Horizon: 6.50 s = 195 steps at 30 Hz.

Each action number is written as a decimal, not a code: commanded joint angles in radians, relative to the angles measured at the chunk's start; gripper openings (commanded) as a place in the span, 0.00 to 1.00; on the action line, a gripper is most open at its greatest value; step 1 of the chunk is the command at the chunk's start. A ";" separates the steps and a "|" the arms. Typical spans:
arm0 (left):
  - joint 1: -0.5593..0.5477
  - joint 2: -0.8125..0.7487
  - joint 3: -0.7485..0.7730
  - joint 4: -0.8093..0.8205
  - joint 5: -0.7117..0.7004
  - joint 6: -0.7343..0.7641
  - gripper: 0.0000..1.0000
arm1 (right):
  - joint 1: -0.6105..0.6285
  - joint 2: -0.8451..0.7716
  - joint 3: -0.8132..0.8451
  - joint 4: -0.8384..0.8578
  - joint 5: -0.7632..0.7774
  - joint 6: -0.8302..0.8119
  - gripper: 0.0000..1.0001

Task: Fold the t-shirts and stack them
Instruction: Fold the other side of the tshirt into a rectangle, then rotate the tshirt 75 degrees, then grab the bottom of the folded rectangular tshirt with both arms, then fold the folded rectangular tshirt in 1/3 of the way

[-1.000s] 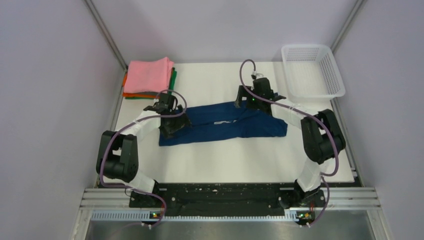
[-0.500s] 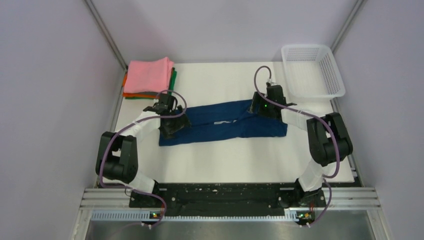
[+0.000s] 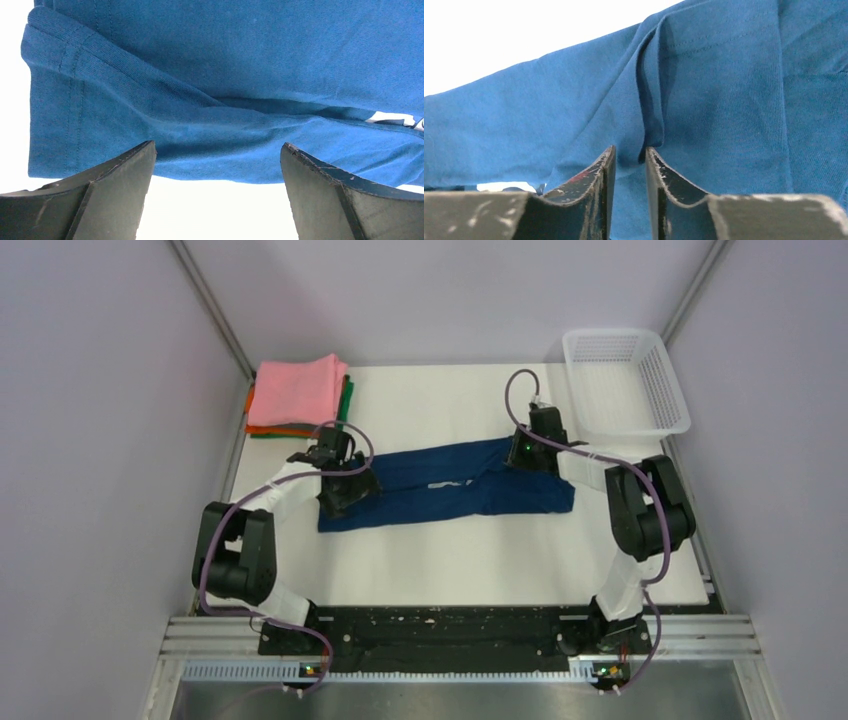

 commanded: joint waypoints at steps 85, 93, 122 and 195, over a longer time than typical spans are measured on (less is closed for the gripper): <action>-0.525 0.115 0.025 0.204 0.358 -0.238 0.99 | 0.027 0.894 1.345 -0.124 -0.501 -0.060 0.99; -0.536 -0.043 0.056 0.056 0.185 -0.206 0.99 | 0.069 0.604 1.270 -0.207 -0.423 -0.209 0.99; -0.391 -0.386 -0.490 0.131 -0.041 -0.287 0.45 | 0.784 -0.557 -0.403 -0.127 0.152 0.056 0.76; -0.079 0.342 0.437 0.200 0.311 -0.089 0.00 | 0.091 -0.110 -0.025 0.113 -0.265 0.032 0.00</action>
